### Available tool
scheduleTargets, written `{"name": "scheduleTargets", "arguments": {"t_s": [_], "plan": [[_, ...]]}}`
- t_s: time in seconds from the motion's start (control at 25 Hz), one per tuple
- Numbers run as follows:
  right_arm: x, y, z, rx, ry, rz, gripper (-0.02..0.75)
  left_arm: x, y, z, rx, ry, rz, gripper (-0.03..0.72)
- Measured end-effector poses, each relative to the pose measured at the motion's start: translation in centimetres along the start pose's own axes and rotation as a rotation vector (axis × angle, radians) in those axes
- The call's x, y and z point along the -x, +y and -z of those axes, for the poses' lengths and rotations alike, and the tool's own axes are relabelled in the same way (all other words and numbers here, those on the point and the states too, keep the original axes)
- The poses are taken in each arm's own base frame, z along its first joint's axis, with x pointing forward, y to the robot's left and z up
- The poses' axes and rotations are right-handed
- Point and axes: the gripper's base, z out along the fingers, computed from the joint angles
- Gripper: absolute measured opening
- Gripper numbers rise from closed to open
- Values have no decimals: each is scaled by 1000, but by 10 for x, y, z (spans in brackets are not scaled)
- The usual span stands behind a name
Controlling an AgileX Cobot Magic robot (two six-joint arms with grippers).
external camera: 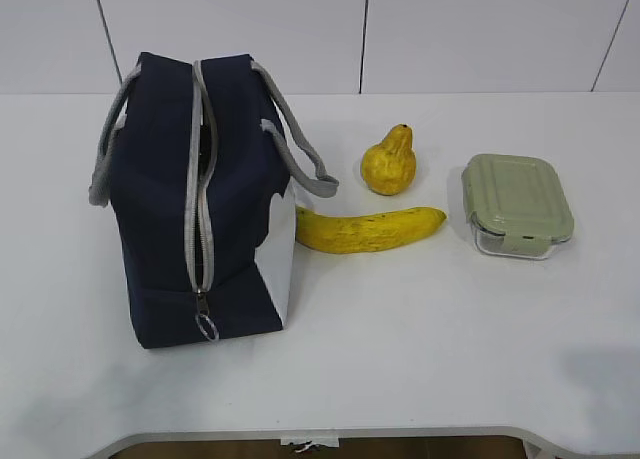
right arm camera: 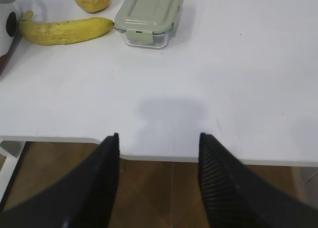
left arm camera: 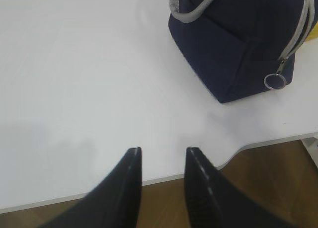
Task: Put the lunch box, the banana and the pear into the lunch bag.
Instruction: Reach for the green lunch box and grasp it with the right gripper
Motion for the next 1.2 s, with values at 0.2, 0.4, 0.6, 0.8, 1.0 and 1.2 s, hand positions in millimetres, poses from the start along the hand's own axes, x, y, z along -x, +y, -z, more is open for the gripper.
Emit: {"name": "scheduleTargets", "arguments": {"t_s": [0.2,0.4,0.6,0.8,1.0,1.2], "plan": [[0,0,0,0,0,0,401,0,0,0,0,0,0,226],[0,0,0,0,0,0,401,0,0,0,0,0,0,226],[0,0,0,0,0,0,401,0,0,0,0,0,0,226],[3,-1,4,-20,-18,3,401,0,0,0,0,0,0,226],[20,-4,-6,-35,79,-52,401,0,0,0,-2,0,1,226],[41,-6,-26,-37,205,-68,401,0,0,0,-2,0,1,226]]}}
